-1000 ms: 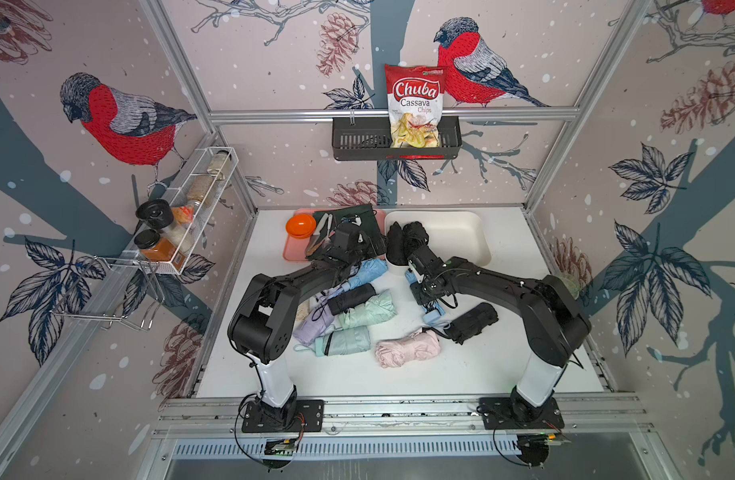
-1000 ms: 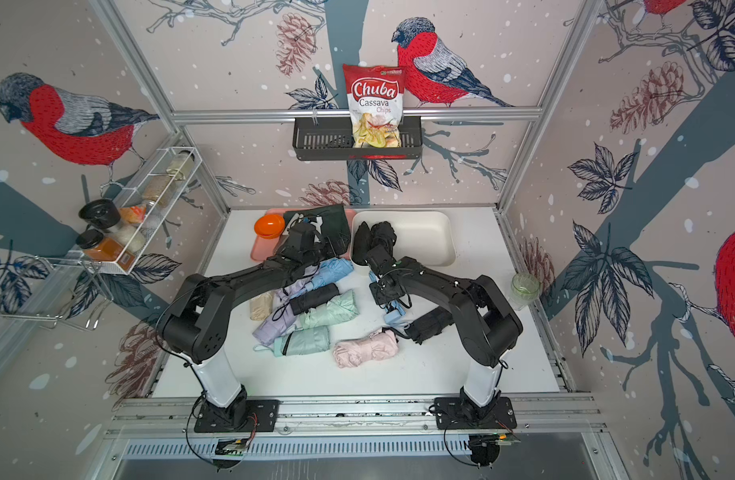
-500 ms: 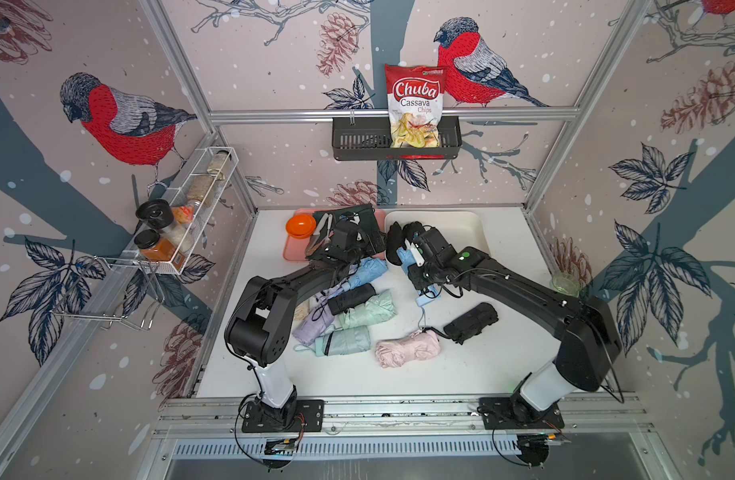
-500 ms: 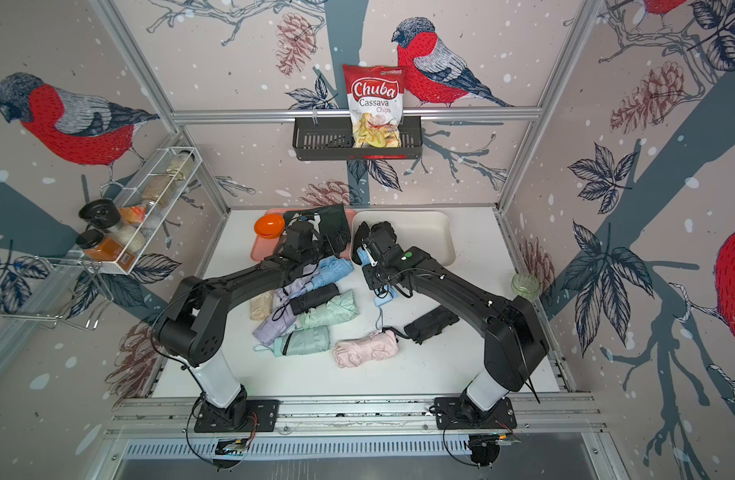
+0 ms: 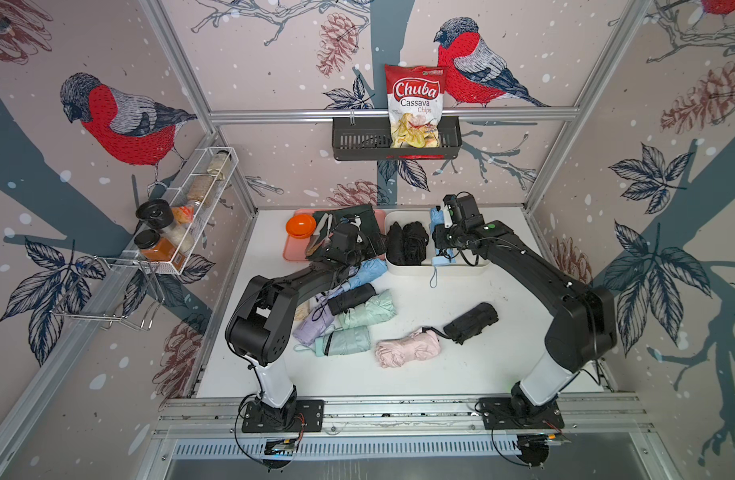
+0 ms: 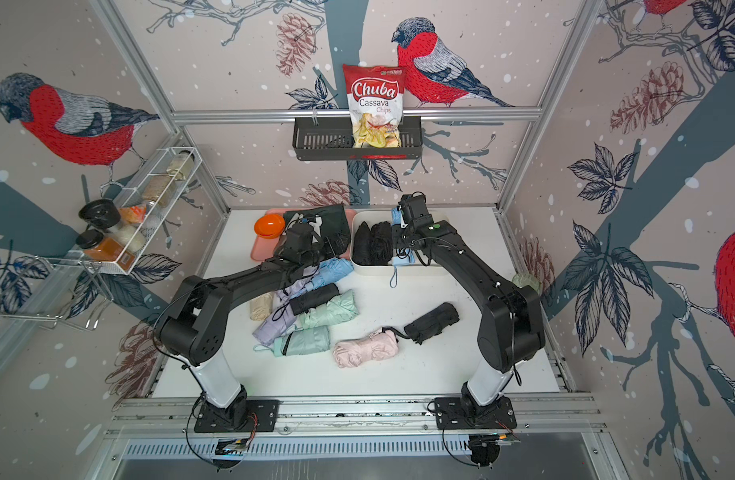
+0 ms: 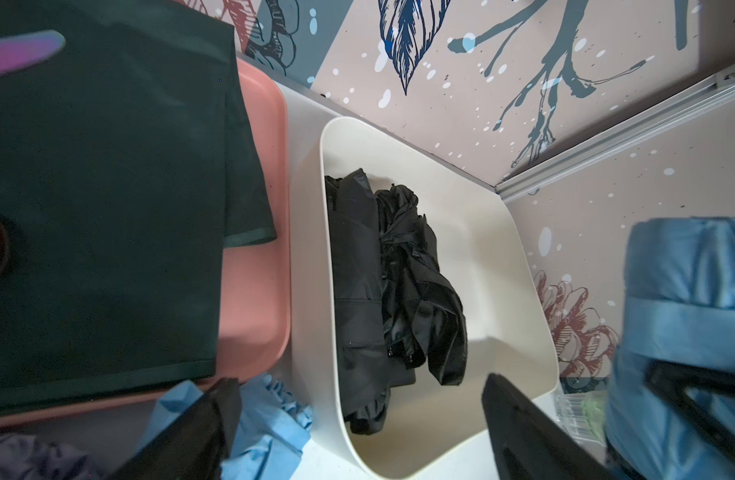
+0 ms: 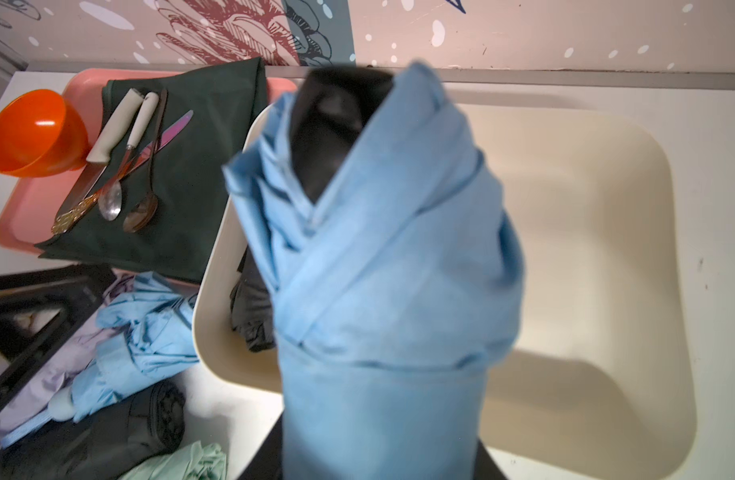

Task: Put the umbrella into the storage box
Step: Place the umbrella in the storage box.

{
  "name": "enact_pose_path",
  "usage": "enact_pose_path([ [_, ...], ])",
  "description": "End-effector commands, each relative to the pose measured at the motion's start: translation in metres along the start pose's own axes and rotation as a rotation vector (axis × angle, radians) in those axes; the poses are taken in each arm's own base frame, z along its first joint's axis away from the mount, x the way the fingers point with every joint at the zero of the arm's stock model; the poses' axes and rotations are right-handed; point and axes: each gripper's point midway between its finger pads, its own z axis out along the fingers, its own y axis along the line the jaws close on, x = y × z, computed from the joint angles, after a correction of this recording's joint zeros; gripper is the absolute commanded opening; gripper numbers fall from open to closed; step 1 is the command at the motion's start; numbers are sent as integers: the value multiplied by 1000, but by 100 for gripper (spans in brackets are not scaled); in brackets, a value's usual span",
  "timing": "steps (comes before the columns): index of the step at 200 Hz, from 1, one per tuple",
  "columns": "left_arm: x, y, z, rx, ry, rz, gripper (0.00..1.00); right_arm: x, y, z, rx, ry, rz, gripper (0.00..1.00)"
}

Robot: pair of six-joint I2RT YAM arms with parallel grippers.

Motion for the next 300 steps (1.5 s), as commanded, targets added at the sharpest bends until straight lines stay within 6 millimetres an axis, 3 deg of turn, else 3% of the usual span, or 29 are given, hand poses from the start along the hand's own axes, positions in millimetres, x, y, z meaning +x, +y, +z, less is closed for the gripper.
enact_pose_path([
  [1, -4, -13, 1, 73, -12, 1, 93, -21, -11, 18, 0, -35, 7, 32],
  [34, -2, -12, 4, 72, -3, 1, 92, -19, -33, 56, 19, 30, 32, 30],
  [101, -1, -12, 10, 78, 13, 1, 92, 6, -45, 113, 20, 140, 45, 29],
  [141, 1, -10, 12, 73, 16, -1, 92, 23, -44, 126, 9, 181, 53, 29],
  [213, 3, -8, 15, 72, 23, -7, 92, 48, -19, 137, -71, 242, 70, 32],
  [244, 3, -8, 16, 71, 25, -8, 93, 56, -16, 141, -99, 270, 116, 38],
  [300, 3, -8, 16, 74, 24, -8, 93, 65, -27, 147, -68, 289, 143, 70],
])
